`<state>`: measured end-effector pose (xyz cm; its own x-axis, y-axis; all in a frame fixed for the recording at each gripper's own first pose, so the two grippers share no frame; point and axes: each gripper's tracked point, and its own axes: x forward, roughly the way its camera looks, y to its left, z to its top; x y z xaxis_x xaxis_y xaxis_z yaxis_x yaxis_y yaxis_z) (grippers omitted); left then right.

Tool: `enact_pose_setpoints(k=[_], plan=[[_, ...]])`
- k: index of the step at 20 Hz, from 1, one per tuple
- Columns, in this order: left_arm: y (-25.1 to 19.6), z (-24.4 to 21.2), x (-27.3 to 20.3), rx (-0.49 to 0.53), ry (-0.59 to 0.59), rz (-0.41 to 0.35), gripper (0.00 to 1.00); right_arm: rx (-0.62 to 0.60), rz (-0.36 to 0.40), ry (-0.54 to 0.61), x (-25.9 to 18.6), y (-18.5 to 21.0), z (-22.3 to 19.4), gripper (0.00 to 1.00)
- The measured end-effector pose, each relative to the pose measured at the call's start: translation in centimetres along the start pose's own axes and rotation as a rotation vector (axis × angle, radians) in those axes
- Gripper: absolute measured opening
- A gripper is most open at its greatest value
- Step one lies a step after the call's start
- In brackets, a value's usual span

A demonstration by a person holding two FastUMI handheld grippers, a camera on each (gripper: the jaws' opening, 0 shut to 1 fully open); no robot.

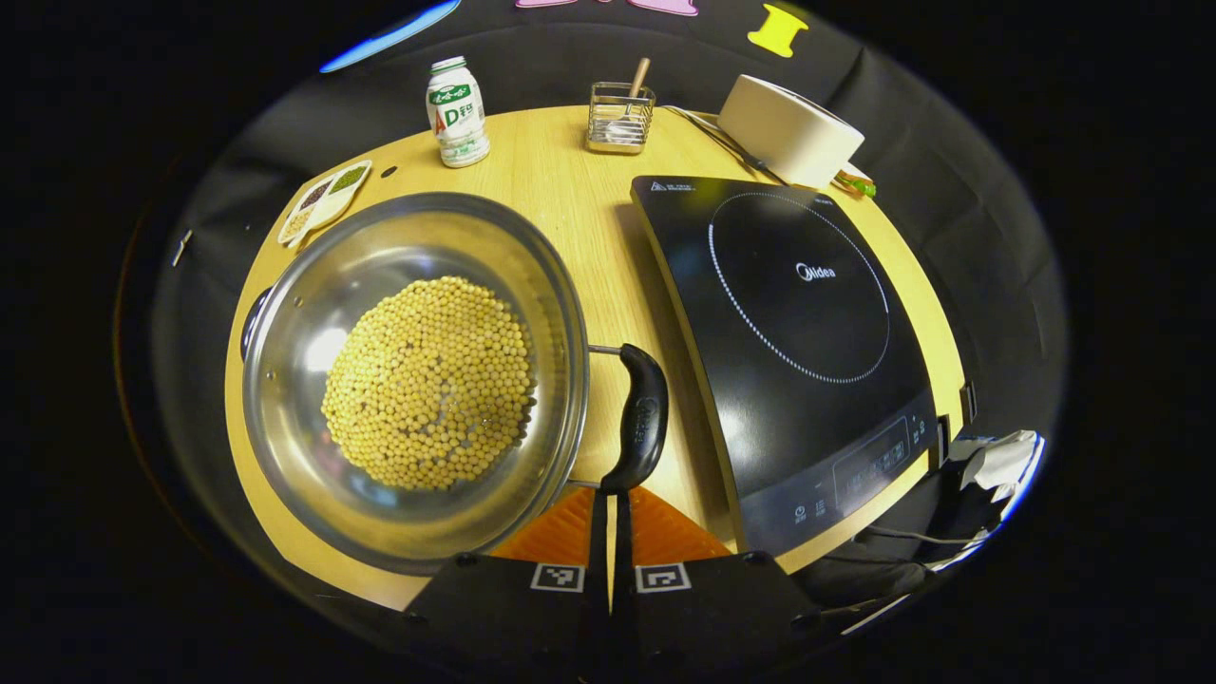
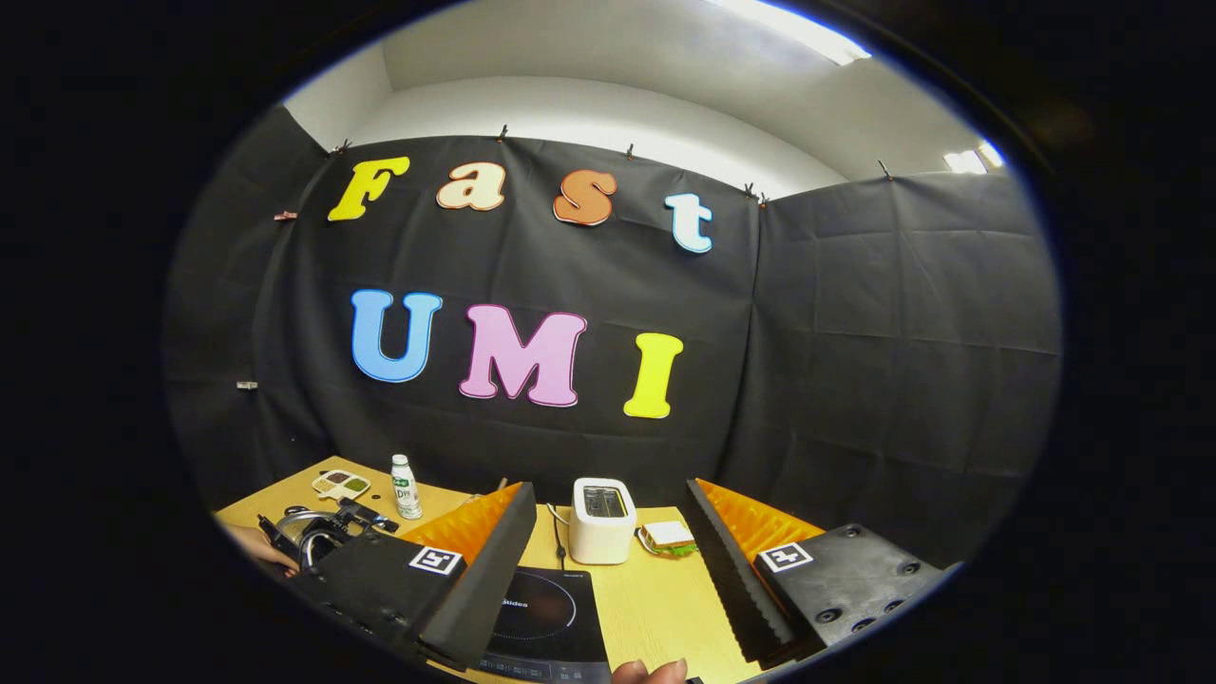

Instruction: First push the handle of the pot to place it horizontally, then grasp the pot with both hands and set it on the induction cooktop.

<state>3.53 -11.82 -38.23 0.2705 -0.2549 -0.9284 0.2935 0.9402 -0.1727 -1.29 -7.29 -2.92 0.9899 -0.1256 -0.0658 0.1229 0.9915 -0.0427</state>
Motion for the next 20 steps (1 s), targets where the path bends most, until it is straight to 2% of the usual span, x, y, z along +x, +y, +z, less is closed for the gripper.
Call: enact_pose_setpoints(k=[13, 20], plan=[[-0.2, 5.9, 2.2, -0.074, -0.056, -0.02, 0.05, -0.035, -0.029, 0.023, 0.1, 1.1, -0.5, 0.97], [-2.4, 5.3, -1.2, -0.045, -0.158, -0.119, 0.05, -0.033, 0.011, 0.044, 0.6, 3.9, -1.1, 0.97]])
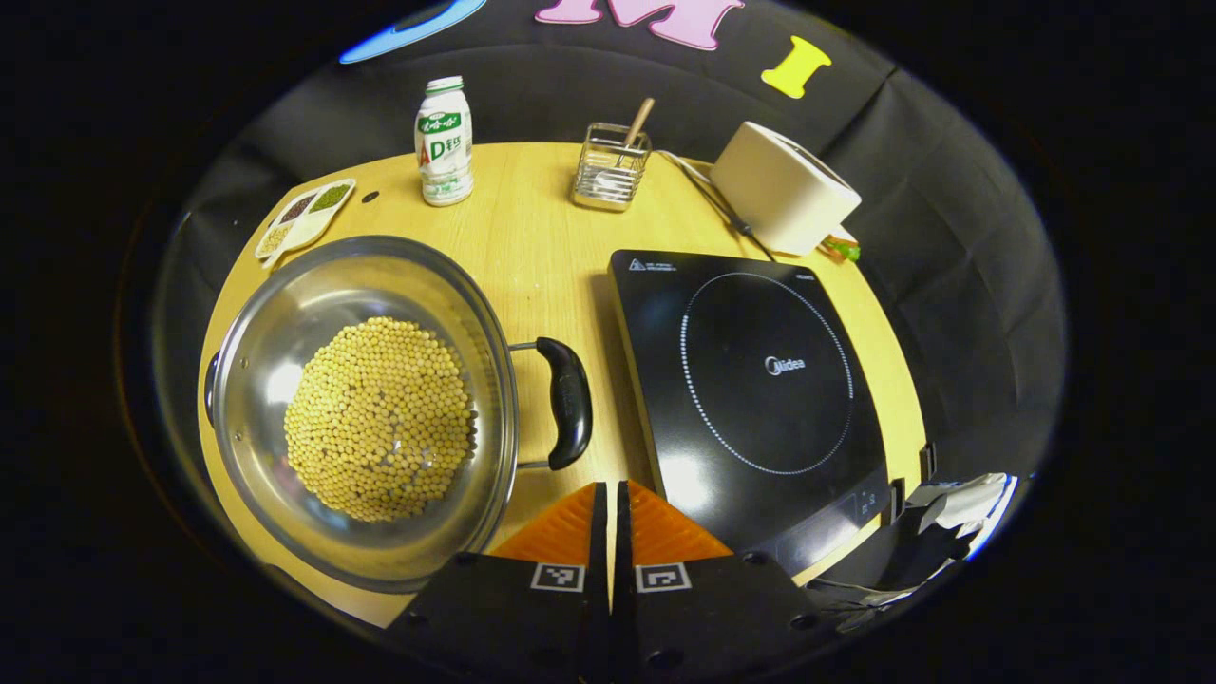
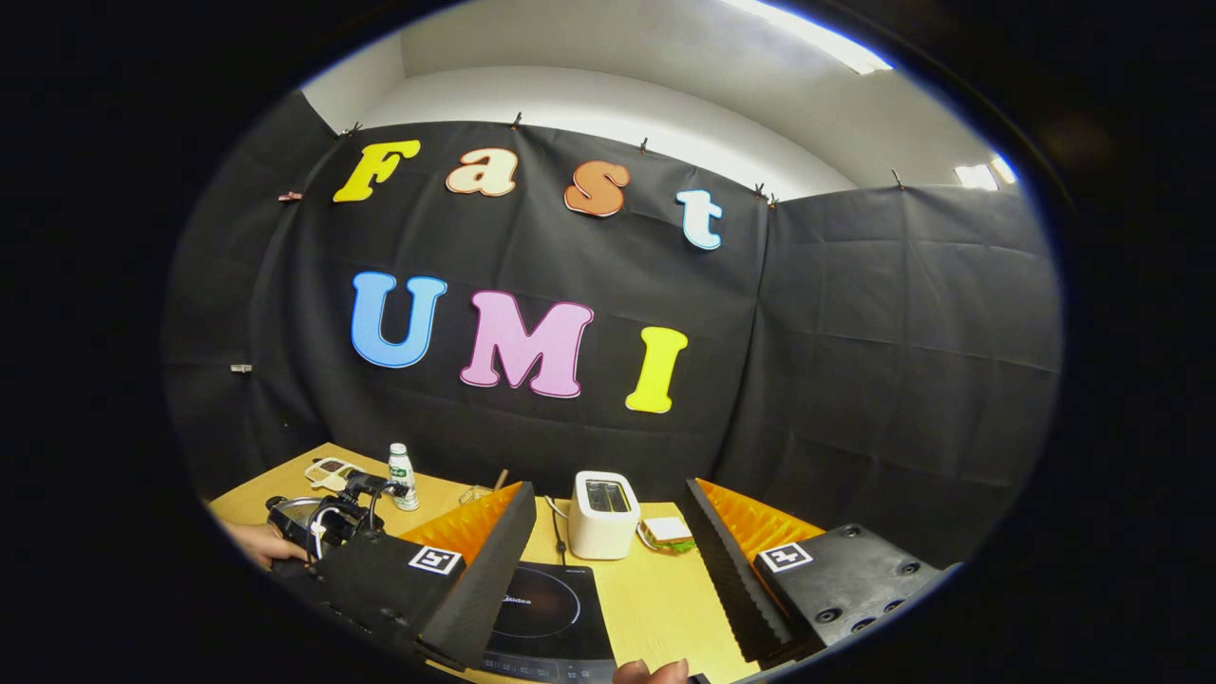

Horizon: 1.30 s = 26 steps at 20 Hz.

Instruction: First push the handle of the pot to place it horizontally, then grasp the pot with both hands and set it on the induction cooktop.

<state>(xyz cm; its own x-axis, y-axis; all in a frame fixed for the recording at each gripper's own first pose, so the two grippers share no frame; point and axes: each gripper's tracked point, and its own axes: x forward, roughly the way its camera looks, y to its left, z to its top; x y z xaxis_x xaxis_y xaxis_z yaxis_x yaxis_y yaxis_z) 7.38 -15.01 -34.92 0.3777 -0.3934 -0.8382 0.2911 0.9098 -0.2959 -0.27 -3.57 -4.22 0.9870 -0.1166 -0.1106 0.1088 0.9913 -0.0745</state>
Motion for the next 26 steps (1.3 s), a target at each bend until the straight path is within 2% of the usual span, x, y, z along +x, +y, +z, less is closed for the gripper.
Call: enact_pose_setpoints(k=[2, 4, 6, 8, 9, 12, 16, 19, 22, 23, 24, 26], plan=[[-0.2, 0.4, -2.2, 0.054, -0.052, -0.019, 0.05, 0.022, 0.029, 0.032, 0.3, 1.4, -0.8, 0.98], [0.6, 1.1, -4.7, 0.087, -0.123, -0.022, 0.14, 0.052, 0.074, 0.06, 0.8, 3.5, -1.5, 0.98], [2.1, 2.2, -7.4, 0.082, -0.204, -0.022, 0.54, 0.078, 0.138, 0.083, 1.4, 6.2, -2.1, 0.97], [5.6, 3.3, -9.5, 0.067, -0.268, 0.024, 0.99, 0.101, 0.211, 0.114, 1.9, 9.3, -3.1, 0.98], [7.8, 3.7, -10.8, 0.068, -0.293, 0.059, 0.96, 0.112, 0.244, 0.136, 2.2, 10.7, -3.9, 0.98], [15.4, 3.6, -13.6, 0.038, -0.32, 0.157, 0.95, 0.148, 0.354, 0.227, 3.4, 16.0, -6.6, 0.98], [24.0, 2.8, -15.1, -0.008, -0.294, 0.261, 0.96, 0.219, 0.476, 0.417, 5.0, 22.7, -11.3, 0.98], [28.8, 2.1, -14.4, -0.016, -0.246, 0.306, 0.95, 0.265, 0.482, 0.537, 6.4, 26.2, -14.5, 0.99], [31.5, 2.4, -12.4, -0.041, -0.223, 0.308, 0.95, 0.255, 0.476, 0.63, 7.7, 28.9, -18.1, 0.99], [32.2, 2.6, -11.3, -0.045, -0.214, 0.302, 0.95, 0.245, 0.476, 0.662, 8.0, 29.6, -19.4, 0.93], [32.8, 3.1, -10.3, -0.04, -0.207, 0.298, 0.95, 0.233, 0.48, 0.697, 8.0, 30.3, -20.9, 0.99], [34.0, 3.8, -7.5, -0.024, -0.17, 0.3, 0.95, 0.226, 0.493, 0.789, 7.8, 31.4, -24.2, 0.98]])
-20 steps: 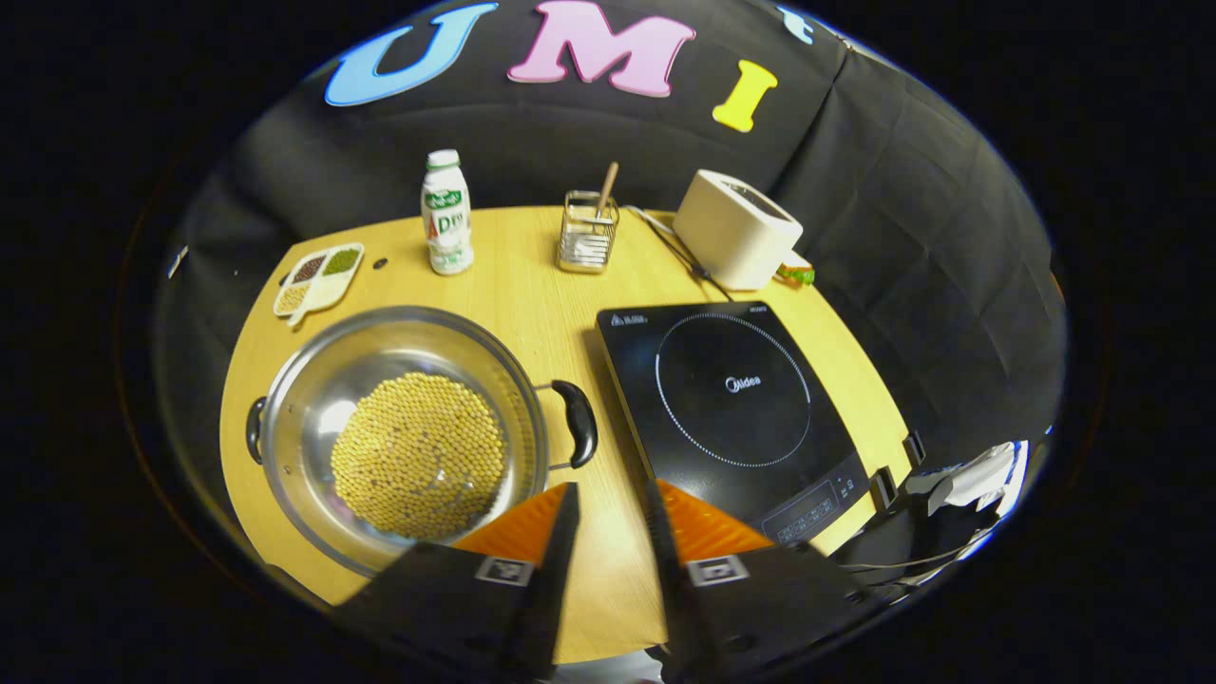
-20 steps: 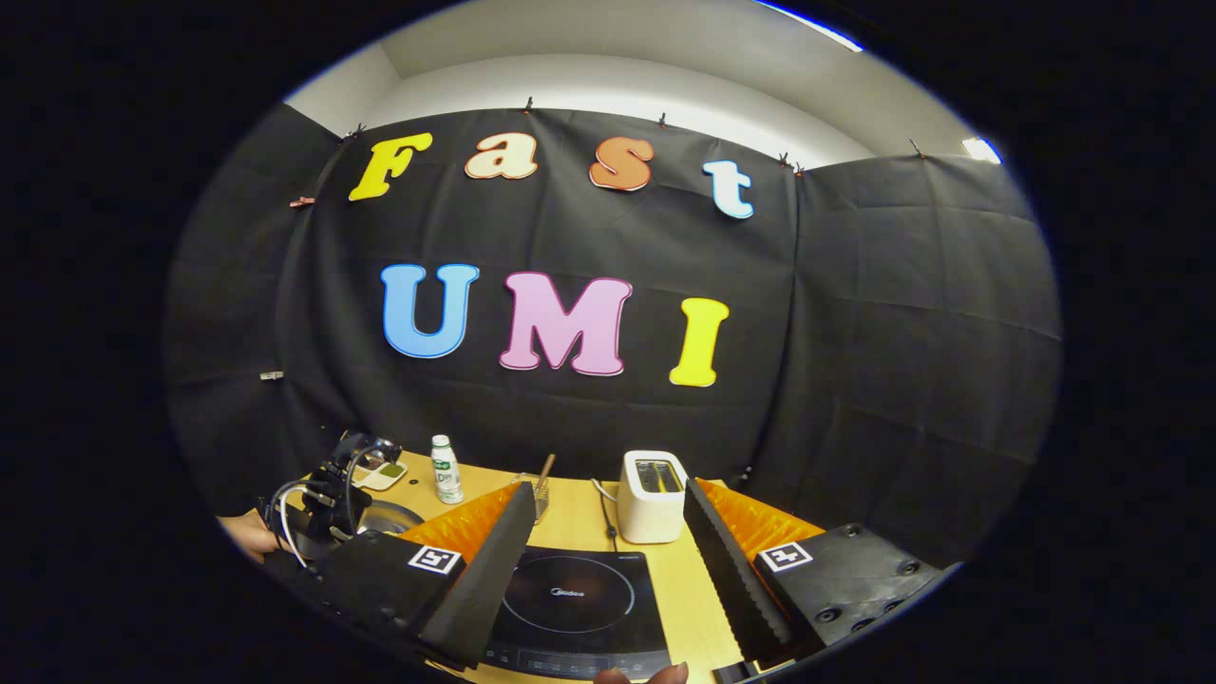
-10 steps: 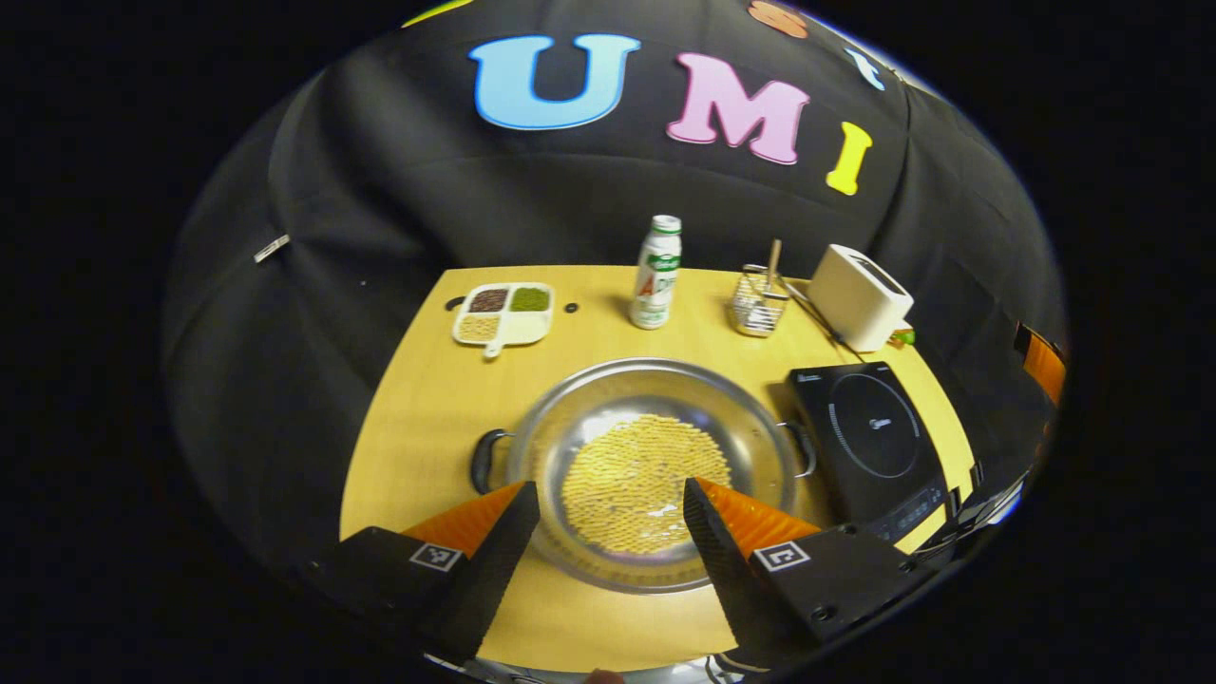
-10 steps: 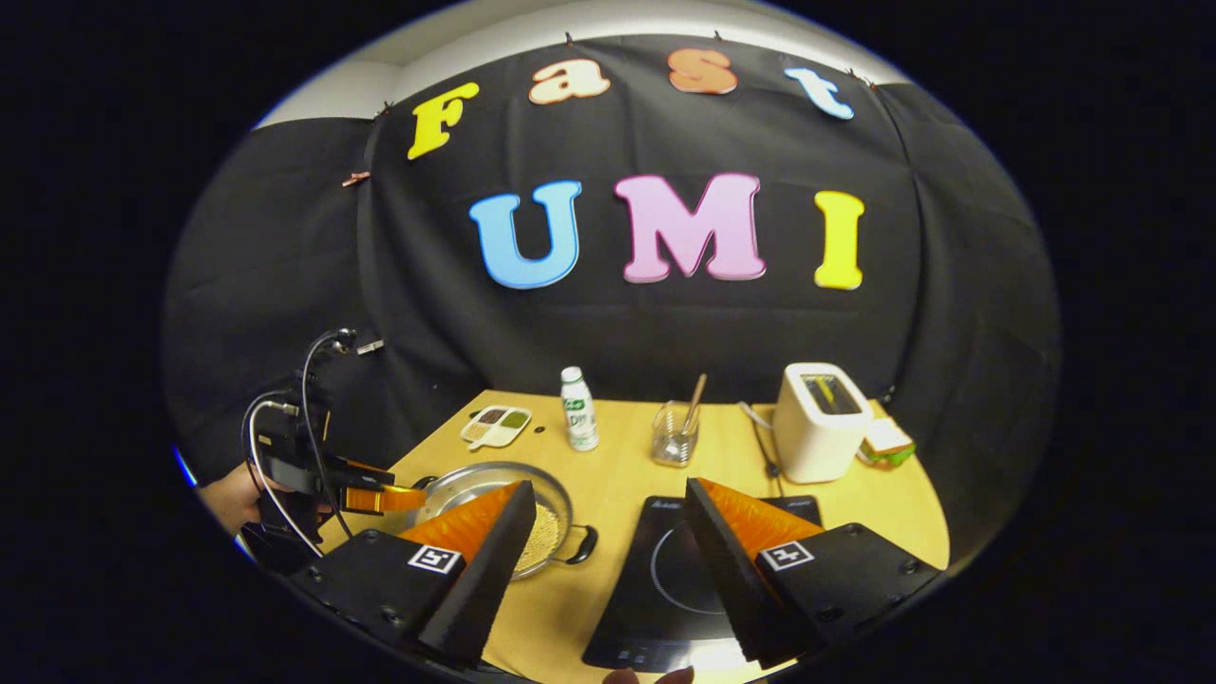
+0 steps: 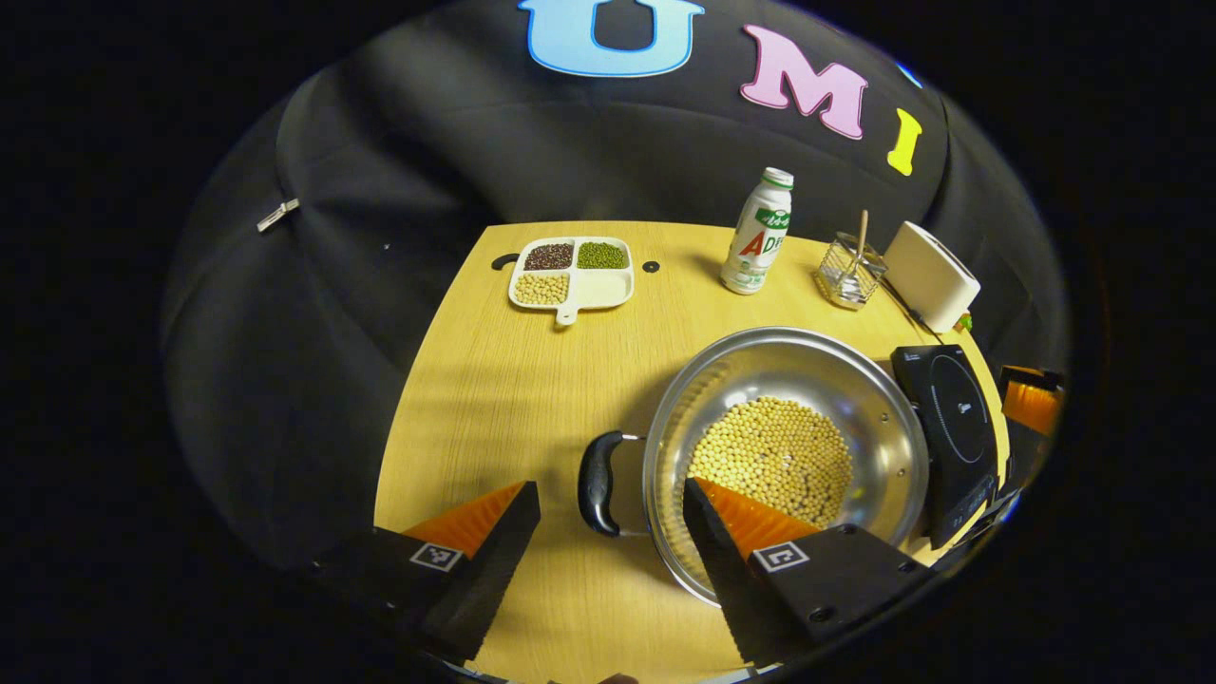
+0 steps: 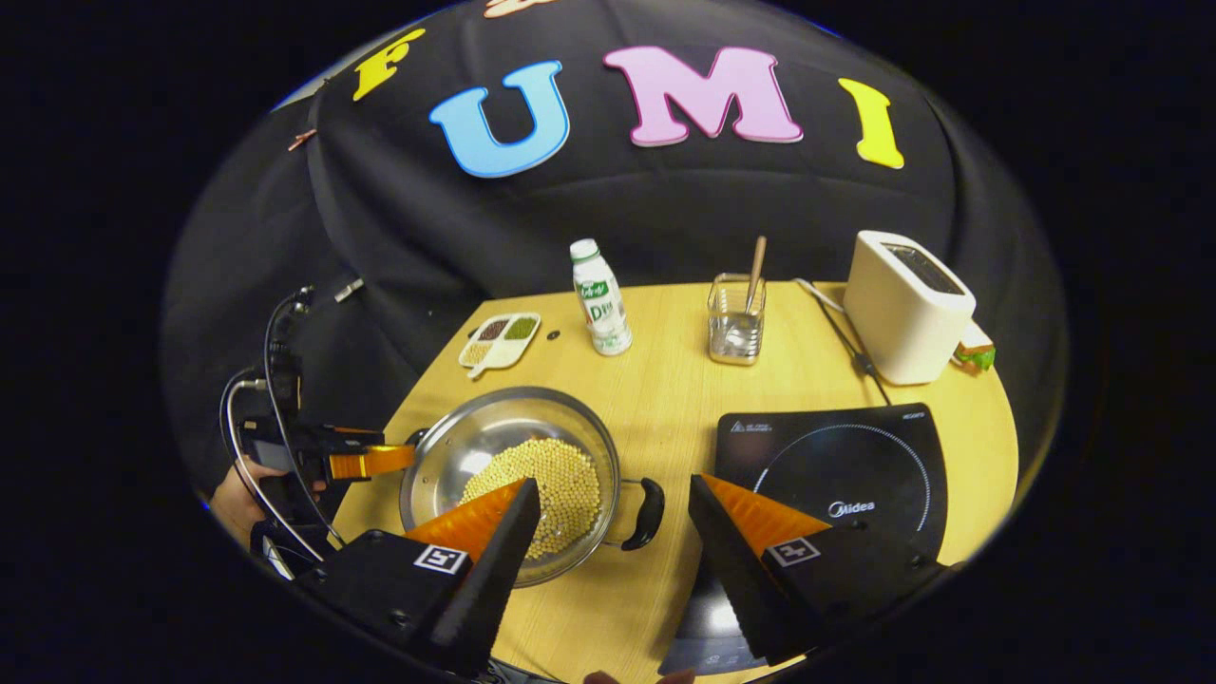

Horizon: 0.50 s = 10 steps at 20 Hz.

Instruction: First push the handle of the pot to place it horizontally, then grasp the pot with both hands and set it on the induction cooktop.

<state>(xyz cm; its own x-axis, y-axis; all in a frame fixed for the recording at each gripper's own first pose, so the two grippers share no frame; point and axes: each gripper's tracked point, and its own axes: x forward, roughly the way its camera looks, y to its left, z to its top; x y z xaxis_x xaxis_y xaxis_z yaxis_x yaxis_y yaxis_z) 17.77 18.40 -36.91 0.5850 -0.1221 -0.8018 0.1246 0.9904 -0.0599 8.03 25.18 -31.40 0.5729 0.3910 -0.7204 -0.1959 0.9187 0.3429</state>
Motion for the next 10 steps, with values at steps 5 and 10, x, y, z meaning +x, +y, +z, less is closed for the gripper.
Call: enact_pose_setpoints(k=[5, 10], plan=[[-0.1, -0.7, 4.6, -0.009, 0.067, -0.028, 0.9, 0.047, -0.035, 0.103, 4.6, -0.9, -2.8, 0.97], [-1.2, -2.0, 5.9, -0.062, 0.095, -0.101, 0.81, 0.027, -0.088, 0.208, 8.6, -1.6, -5.7, 0.96]])
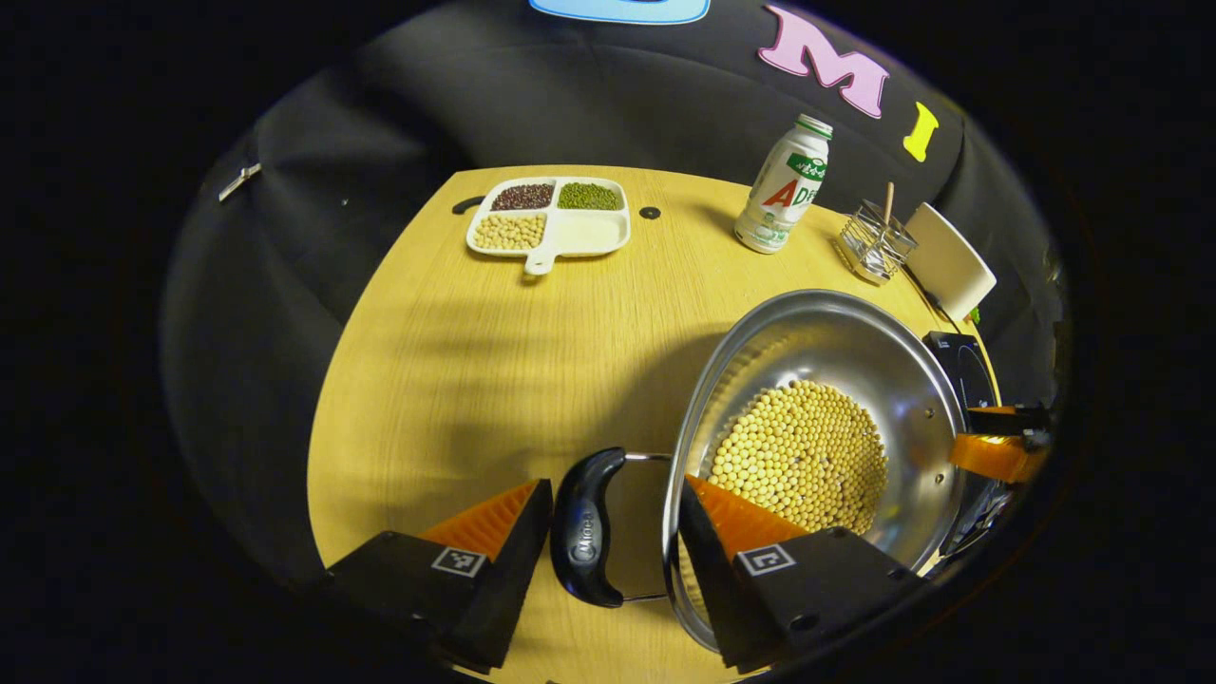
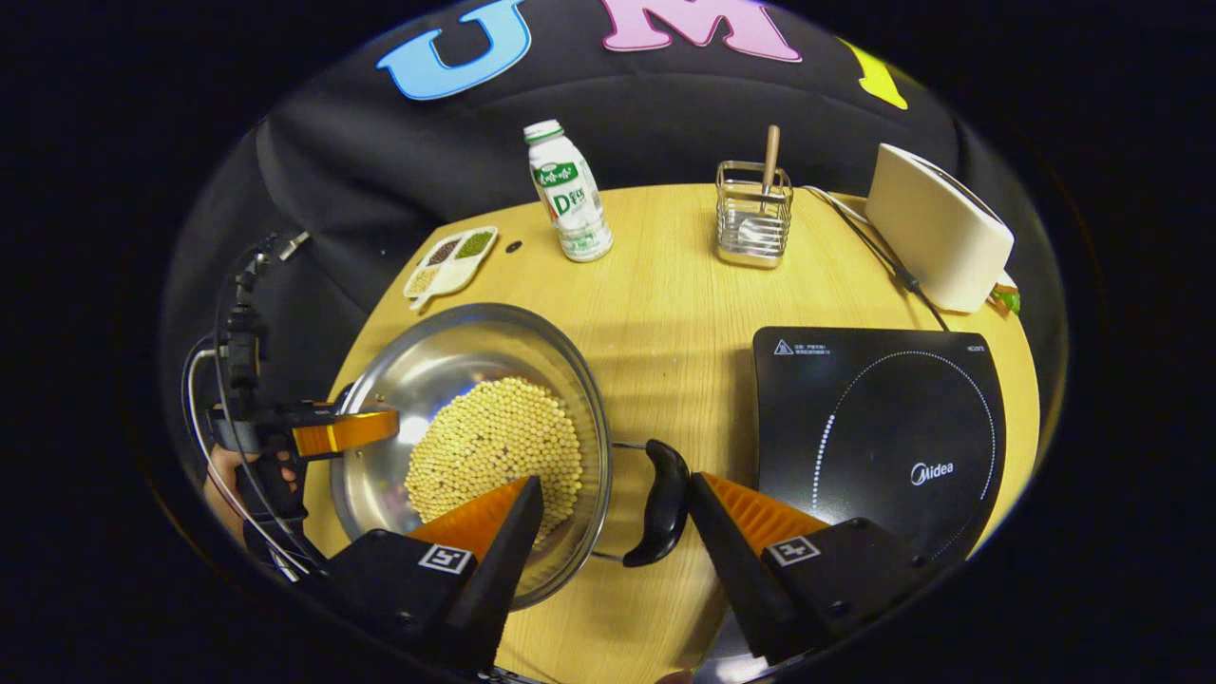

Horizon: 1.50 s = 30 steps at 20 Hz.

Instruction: First push the handle of the pot to place it horizontally, then grasp the pot with both hands and set it on the induction cooktop.

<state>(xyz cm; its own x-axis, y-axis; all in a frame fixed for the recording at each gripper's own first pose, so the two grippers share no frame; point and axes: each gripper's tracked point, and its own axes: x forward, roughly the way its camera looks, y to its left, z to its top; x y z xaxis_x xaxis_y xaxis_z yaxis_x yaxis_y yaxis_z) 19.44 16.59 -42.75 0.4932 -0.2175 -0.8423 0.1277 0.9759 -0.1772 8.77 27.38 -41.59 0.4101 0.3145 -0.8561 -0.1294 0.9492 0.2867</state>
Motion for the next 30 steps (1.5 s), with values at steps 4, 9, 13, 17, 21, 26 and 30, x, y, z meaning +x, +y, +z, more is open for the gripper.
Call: enact_pose_setpoints(k=[4, 9, 13, 17, 21, 26, 30], plan=[[-0.1, 0.0, 0.2, -0.002, -0.002, -0.01, 0.7, -0.031, -0.061, 0.019, 2.0, -1.4, -0.3, 0.82], [-0.1, -0.6, -0.7, -0.056, -0.031, -0.002, 0.6, -0.008, -0.081, 0.025, 2.1, -1.1, -0.1, 0.55], [0.1, -1.4, -4.3, -0.071, -0.03, 0.036, 0.59, -0.016, -0.037, 0.033, -0.3, 0.3, -0.3, 0.51], [-1.7, -0.7, -7.9, -0.054, -0.034, 0.059, 0.59, -0.016, -0.015, 0.02, -3.6, -0.3, 0.7, 0.55], [-5.3, -0.2, -10.0, -0.05, -0.046, 0.052, 0.58, -0.019, -0.015, 0.002, -7.0, -2.8, 1.5, 0.55], [-10.6, 0.6, -11.6, -0.025, -0.064, 0.034, 0.58, -0.008, -0.021, -0.018, -10.7, -7.0, 2.2, 0.51], [-14.6, 1.3, -12.0, -0.001, -0.067, 0.02, 0.58, -0.003, -0.036, -0.03, -12.8, -10.4, 2.6, 0.55]])
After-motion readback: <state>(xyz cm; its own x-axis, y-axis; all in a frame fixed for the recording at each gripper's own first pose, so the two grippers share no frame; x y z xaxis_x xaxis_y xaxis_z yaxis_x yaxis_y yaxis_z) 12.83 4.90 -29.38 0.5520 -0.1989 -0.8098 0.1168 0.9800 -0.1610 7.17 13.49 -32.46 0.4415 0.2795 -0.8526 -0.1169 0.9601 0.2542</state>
